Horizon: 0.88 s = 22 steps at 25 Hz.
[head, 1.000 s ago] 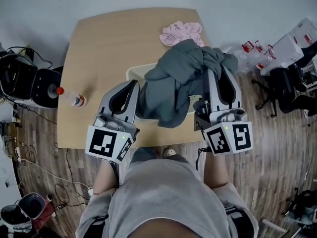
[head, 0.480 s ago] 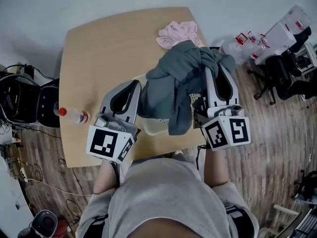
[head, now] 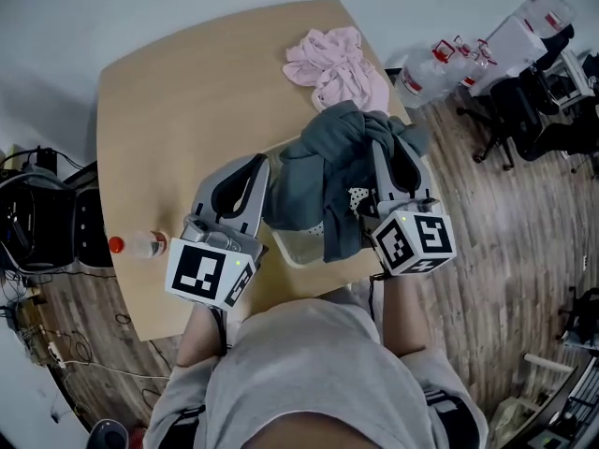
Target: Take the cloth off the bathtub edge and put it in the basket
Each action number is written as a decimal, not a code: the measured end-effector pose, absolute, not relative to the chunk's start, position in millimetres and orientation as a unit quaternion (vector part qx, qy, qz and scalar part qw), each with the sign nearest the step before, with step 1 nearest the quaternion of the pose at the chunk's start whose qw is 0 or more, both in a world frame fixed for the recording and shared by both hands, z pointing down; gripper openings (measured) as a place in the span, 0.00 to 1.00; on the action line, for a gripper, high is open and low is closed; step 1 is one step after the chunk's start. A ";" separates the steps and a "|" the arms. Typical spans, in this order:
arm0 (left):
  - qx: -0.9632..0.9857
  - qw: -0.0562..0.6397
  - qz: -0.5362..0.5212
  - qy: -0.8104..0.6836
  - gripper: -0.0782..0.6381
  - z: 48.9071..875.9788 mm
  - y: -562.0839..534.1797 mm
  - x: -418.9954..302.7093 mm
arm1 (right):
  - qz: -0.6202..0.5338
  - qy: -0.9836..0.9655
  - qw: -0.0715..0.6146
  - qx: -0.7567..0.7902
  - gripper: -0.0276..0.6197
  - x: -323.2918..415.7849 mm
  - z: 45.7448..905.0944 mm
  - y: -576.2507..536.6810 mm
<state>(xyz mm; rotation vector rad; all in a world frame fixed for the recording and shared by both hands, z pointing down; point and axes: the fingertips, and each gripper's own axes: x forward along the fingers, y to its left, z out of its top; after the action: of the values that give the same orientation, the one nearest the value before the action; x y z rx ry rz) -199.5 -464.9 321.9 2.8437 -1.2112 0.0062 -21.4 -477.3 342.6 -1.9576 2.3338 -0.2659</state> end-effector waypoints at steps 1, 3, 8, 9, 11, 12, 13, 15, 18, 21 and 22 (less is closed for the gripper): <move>0.921 0.030 0.004 -0.388 0.13 325.8 -467.0 -198.6 | -0.096 0.760 0.036 -0.642 0.21 -20.8 350.6 -478.5; 0.923 0.040 0.007 -0.382 0.13 333.7 -470.4 -197.3 | -0.111 0.755 0.024 -0.645 0.21 -20.4 365.9 -480.3; 0.927 0.062 0.016 -0.371 0.13 352.1 -477.5 -195.9 | -0.139 0.755 -0.015 -0.641 0.21 -25.8 400.6 -483.7; 0.927 0.066 0.017 -0.369 0.13 355.3 -478.1 -195.4 | -0.143 0.756 -0.027 -0.638 0.21 -27.7 407.8 -484.0; 0.928 0.073 0.020 -0.365 0.13 360.2 -479.3 -194.4 | -0.153 0.757 -0.051 -0.633 0.21 -31.3 422.3 -485.1; 0.928 0.075 0.021 -0.364 0.13 361.9 -480.2 -193.9 | -0.159 0.757 -0.062 -0.631 0.21 -32.7 429.5 -486.2; 0.928 0.077 0.022 -0.363 0.13 363.4 -481.1 -193.3 | -0.165 0.757 -0.073 -0.628 0.21 -33.8 436.6 -487.4; 0.929 0.079 0.024 -0.362 0.13 366.1 -482.0 -192.4 | -0.177 0.757 -0.095 -0.622 0.21 -35.6 450.8 -488.7; 0.928 0.083 0.024 -0.362 0.13 370.5 -482.9 -192.2 | -0.198 0.756 -0.131 -0.610 0.21 -38.0 472.4 -490.1; 0.927 0.087 0.026 -0.363 0.13 373.7 -484.2 -192.8 | -0.223 0.752 -0.166 -0.598 0.21 -39.7 491.6 -493.3; 0.927 0.087 0.026 -0.363 0.13 374.6 -484.6 -193.1 | -0.231 0.750 -0.176 -0.594 0.21 -40.6 496.9 -494.6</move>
<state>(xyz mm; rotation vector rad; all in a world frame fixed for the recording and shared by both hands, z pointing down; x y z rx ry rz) -193.1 -484.6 374.6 2.7611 -1.0824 0.0779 -40.6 -494.6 496.9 -2.1079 2.6641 -0.8207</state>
